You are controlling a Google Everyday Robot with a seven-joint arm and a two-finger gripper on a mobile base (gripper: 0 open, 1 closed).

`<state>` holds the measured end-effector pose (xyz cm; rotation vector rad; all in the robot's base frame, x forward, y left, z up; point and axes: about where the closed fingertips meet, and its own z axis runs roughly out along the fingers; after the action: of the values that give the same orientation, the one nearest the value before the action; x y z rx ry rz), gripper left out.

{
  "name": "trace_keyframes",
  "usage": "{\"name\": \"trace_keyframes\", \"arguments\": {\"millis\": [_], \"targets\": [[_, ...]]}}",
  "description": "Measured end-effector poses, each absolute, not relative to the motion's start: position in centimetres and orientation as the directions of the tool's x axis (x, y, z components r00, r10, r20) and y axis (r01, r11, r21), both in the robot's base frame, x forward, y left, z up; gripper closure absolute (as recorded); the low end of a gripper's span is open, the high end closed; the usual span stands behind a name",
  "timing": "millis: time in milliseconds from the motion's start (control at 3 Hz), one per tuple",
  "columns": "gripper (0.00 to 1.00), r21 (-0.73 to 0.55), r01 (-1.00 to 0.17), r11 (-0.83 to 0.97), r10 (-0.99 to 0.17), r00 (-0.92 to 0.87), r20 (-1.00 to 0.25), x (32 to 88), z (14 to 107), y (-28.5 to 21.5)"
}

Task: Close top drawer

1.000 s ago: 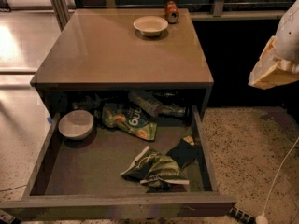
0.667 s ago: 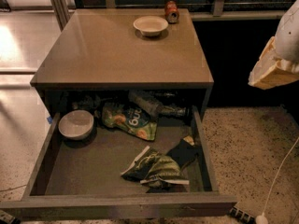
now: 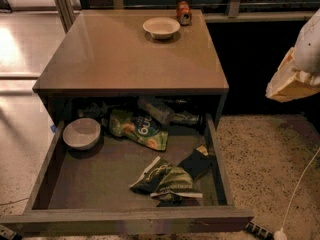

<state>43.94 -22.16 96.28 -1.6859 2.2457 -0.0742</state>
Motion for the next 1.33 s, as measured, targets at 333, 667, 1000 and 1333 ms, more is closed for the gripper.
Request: {"name": "trace_keyframes", "arguments": {"millis": [333,667,1000,1333], "targets": [[1.00,-0.224,-0.921,0.319,-0.934,-0.264,-0.242,43.8,94.9,-22.7],[1.00,-0.181,-0.928,0.326,-0.931,-0.280,-0.235,42.8,92.7,-23.5],[1.00,-0.113,-0.941,0.318,-0.933,-0.289,-0.216,41.1,90.1,-24.1],[1.00,-0.029,-0.955,0.295,-0.942,-0.285,-0.178,38.2,88.0,-24.4]]}}
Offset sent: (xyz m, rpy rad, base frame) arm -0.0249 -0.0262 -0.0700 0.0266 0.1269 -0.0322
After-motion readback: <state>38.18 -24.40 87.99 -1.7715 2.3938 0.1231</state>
